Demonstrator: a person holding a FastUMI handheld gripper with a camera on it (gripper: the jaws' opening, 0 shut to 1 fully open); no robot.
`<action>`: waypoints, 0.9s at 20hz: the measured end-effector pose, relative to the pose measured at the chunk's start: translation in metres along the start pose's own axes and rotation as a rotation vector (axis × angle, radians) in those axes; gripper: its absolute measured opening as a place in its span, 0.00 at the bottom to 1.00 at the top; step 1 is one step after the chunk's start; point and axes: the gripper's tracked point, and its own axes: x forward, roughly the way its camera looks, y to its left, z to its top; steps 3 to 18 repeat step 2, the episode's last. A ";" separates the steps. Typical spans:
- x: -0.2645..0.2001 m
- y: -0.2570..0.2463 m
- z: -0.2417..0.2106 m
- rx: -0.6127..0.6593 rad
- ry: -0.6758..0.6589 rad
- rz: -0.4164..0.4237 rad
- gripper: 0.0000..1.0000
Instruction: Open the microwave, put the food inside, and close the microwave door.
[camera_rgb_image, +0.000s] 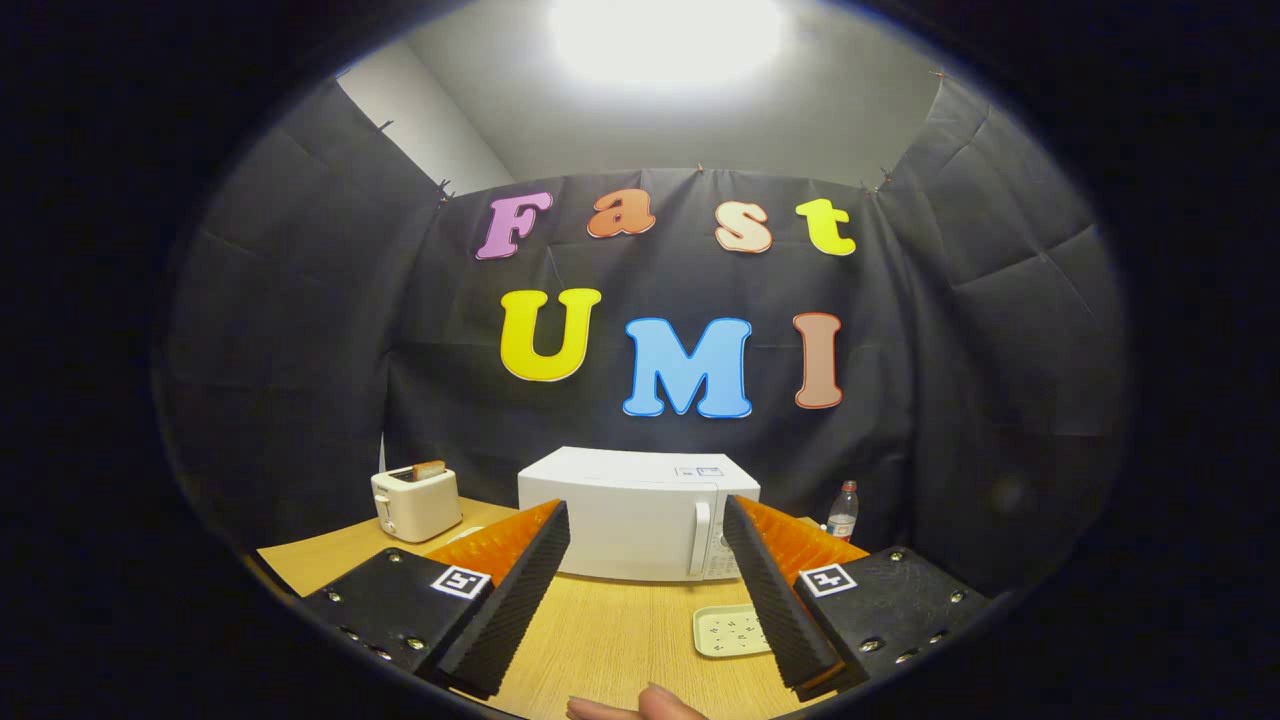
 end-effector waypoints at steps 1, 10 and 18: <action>0.001 0.000 0.000 -0.001 0.000 0.000 0.97; 0.001 0.001 0.000 0.002 -0.001 0.000 0.97; 0.001 0.001 0.000 0.002 -0.001 0.000 0.97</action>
